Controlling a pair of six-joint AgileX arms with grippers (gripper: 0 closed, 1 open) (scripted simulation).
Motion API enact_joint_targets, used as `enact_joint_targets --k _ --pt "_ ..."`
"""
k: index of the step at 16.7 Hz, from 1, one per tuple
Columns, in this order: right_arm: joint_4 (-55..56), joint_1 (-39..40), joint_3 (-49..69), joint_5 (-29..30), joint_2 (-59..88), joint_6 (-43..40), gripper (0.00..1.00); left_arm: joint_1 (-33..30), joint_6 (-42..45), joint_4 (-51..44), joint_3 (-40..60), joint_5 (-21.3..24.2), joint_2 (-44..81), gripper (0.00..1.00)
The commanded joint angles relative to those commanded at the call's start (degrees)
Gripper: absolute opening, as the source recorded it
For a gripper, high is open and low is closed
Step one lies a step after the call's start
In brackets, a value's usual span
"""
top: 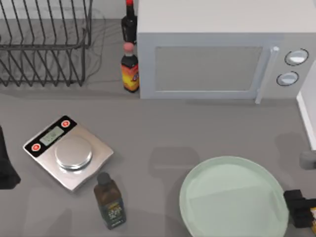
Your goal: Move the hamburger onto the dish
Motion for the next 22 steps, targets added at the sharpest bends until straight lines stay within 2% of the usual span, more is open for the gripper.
enact_joint_targets --k 13,21,22 --pt "0.0 0.0 0.0 0.0 0.0 0.0 0.02 0.0 0.0 0.0 0.0 0.0 0.0 1.0" --pt "0.0 0.0 0.0 0.0 0.0 0.0 0.0 0.0 0.0 0.0 0.0 0.0 0.0 1.0" --pt "-5.13 -0.01 2.5 0.05 -4.44 0.05 0.0 0.0 0.0 0.0 0.0 0.0 0.0 1.0"
